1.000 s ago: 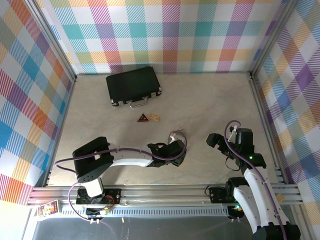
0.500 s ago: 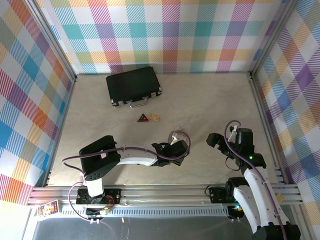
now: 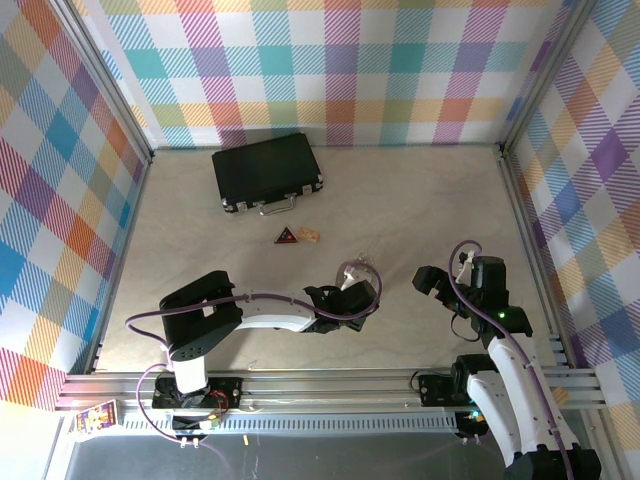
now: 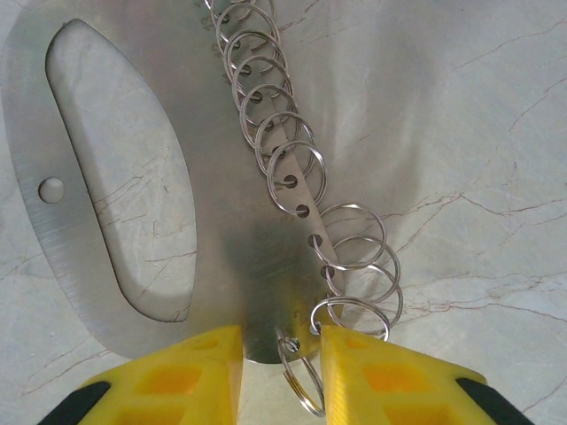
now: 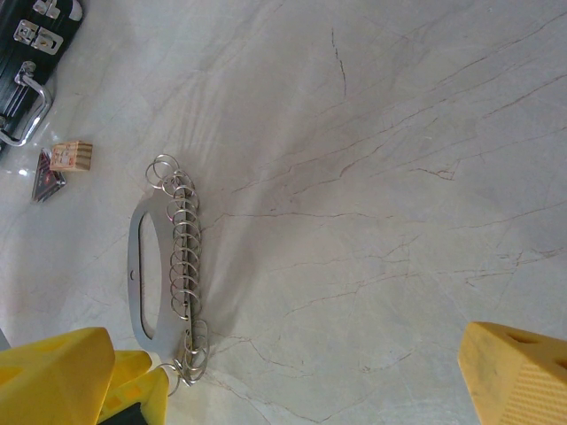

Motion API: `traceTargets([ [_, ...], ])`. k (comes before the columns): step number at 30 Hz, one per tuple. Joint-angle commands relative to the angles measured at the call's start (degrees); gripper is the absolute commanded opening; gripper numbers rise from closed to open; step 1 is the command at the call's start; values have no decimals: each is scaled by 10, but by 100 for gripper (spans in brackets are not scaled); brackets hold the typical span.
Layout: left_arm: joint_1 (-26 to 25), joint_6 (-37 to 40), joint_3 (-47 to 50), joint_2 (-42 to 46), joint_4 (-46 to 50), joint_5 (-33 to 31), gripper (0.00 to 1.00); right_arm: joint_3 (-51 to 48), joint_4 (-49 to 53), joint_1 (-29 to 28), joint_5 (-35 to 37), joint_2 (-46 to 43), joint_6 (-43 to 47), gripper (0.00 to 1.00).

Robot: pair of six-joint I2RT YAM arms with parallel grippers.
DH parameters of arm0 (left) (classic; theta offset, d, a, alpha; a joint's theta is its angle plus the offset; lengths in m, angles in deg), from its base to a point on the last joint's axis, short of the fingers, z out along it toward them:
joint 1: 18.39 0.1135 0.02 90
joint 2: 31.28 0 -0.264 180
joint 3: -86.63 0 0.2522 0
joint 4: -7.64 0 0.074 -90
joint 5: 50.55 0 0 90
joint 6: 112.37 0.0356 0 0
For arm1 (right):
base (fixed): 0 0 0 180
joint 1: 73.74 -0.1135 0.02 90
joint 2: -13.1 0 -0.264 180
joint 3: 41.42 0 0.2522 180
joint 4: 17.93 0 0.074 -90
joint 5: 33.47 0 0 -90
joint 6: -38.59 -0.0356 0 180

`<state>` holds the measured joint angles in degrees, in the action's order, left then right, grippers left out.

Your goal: Put the keys on the keyring

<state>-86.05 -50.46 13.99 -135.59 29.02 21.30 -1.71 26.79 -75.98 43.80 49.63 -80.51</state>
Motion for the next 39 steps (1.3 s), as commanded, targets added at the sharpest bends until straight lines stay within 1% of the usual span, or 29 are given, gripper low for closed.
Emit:
traceTargets([
  [1,-5,-7,1,-3,9,-8,28,-4,-6,3,-11,-5,9,99],
  [16,-5,-19,15,1,-1,4,25,-4,-5,3,-9,-9,10,99],
  [34,-6,-23,21,3,-7,12,15,-3,-5,3,-8,-9,11,99],
  [39,-5,-22,24,12,-6,15,9,-3,-5,4,-8,-8,11,99],
])
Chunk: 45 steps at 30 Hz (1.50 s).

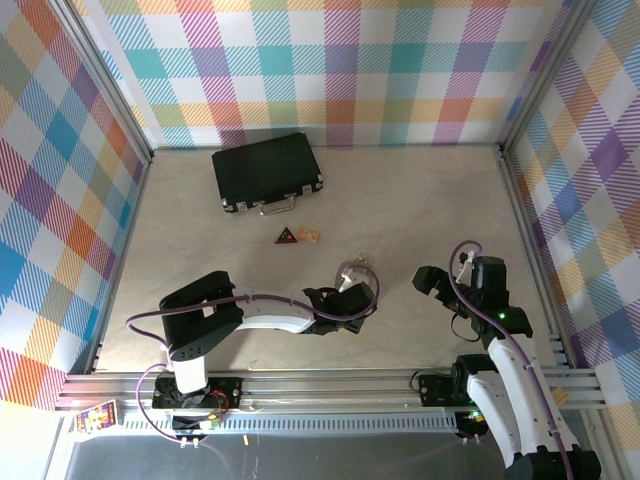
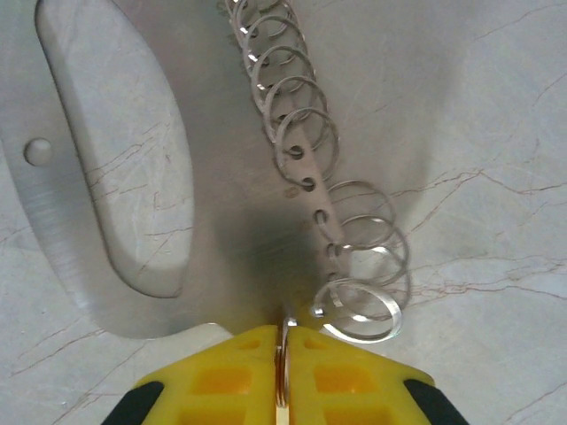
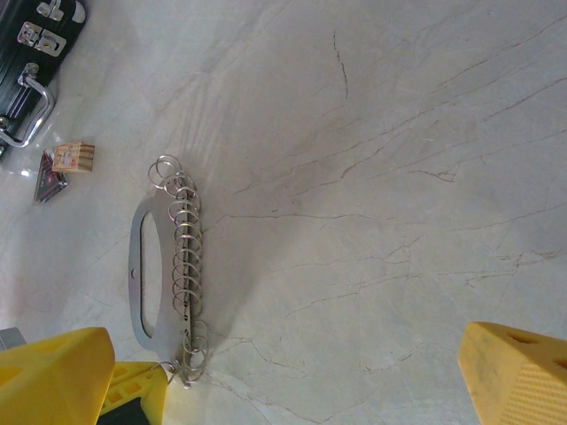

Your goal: Put the keys on the keyring

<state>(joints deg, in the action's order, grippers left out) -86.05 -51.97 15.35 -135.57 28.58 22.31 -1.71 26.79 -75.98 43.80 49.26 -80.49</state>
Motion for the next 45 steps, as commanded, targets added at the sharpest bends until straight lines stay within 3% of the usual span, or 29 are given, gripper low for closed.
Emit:
traceTargets([
  [1,-5,-7,12,16,1,3,8,-3,-5,3,-8,-5,12,99],
  [5,-6,5,22,44,8,-2,0,-3,-7,2,-8,-4,14,99],
  [12,-6,65,56,125,5,-5,0,1,-10,3,-20,-11,22,99],
  [24,-5,321,143,425,-36,100,0,68,-12,-21,-144,-47,20,100],
  [32,-5,407,141,543,-36,168,0,128,-91,-205,-169,-75,63,99],
  [36,-5,417,125,575,-36,224,0,117,-171,-265,-197,-101,62,96],
  [40,-5,424,106,596,-31,271,0,132,-186,-317,-215,-97,91,92],
  [45,-5,440,77,597,-10,301,0,160,-175,-395,-200,-68,142,68],
])
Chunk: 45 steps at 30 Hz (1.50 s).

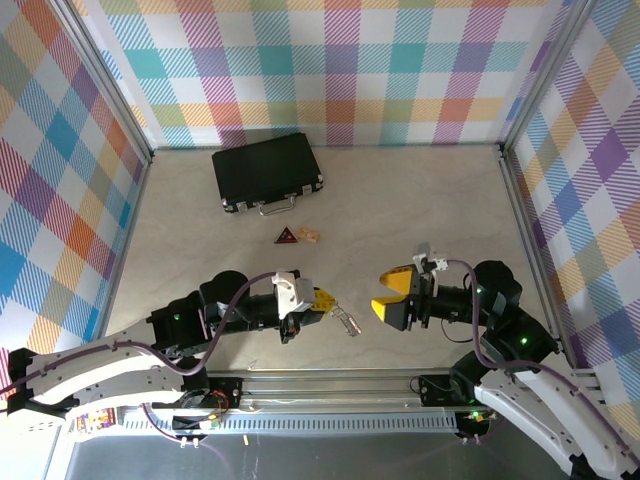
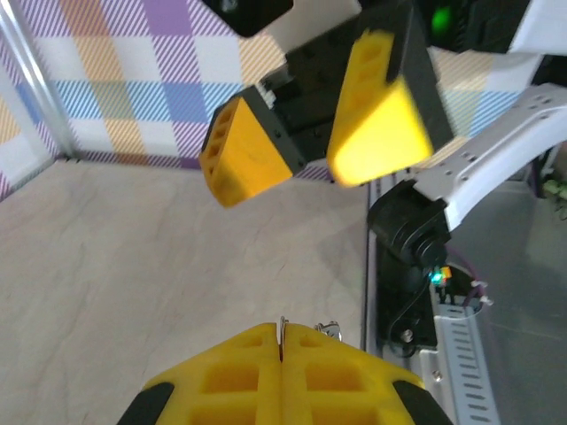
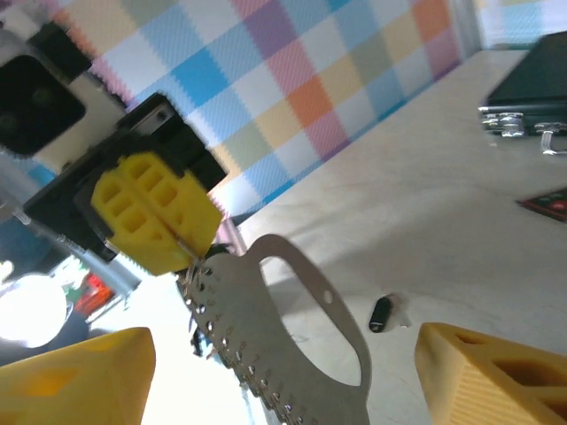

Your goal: Put the keys on the keyring

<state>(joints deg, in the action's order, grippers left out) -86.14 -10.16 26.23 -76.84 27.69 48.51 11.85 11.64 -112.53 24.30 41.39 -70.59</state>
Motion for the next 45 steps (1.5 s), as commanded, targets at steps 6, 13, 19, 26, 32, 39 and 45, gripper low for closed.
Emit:
traceTargets([
  [6,-4,37,-41,3,-1,45,0,41,-15,-112,49,50,93,45],
  [13,-4,26,-33,-5,-29,26,0,49,-25,-164,79,83,112,28],
  [19,-4,25,-29,-18,-34,-10,0,61,-21,-226,119,121,136,20],
  [26,-4,33,-27,-14,-26,-6,0,75,-33,-280,169,147,156,19],
  [32,-4,28,-19,0,-34,21,0,52,-67,-281,226,94,146,20],
  [39,-4,24,-6,4,-54,22,0,45,-65,-281,229,59,151,27],
  [45,-4,18,-3,16,-67,54,0,46,-58,-281,240,27,160,29],
])
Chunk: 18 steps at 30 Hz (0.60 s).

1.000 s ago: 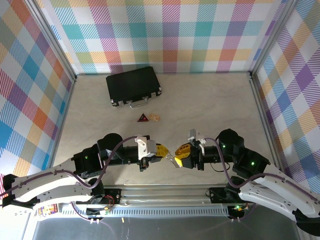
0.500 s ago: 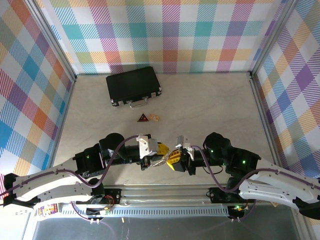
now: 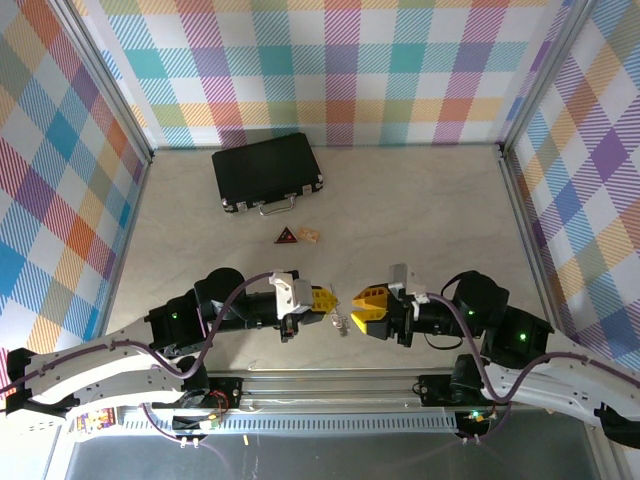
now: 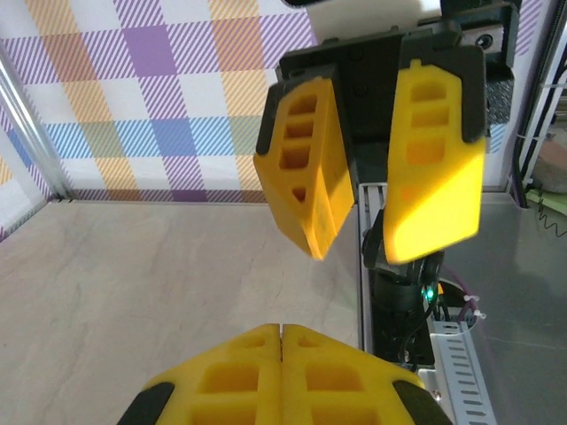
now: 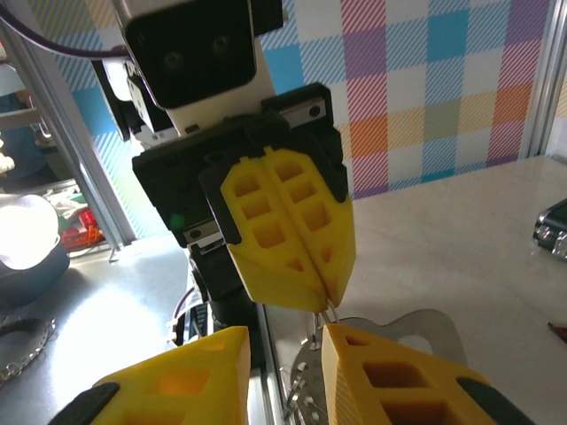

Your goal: Put the keys on the keyring

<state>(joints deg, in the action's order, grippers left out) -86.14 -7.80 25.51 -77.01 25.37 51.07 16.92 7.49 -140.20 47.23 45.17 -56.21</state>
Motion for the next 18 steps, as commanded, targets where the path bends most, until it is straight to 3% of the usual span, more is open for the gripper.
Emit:
traceTargets([
  [1,-4,-9,5,19,-49,35,0,-3,-14,-5,11,-9,19,29],
  [11,-5,-36,12,14,-92,67,0,16,-11,-4,-22,33,30,32],
  [18,-5,-36,11,10,-91,80,0,14,-20,-4,-34,32,30,28],
])
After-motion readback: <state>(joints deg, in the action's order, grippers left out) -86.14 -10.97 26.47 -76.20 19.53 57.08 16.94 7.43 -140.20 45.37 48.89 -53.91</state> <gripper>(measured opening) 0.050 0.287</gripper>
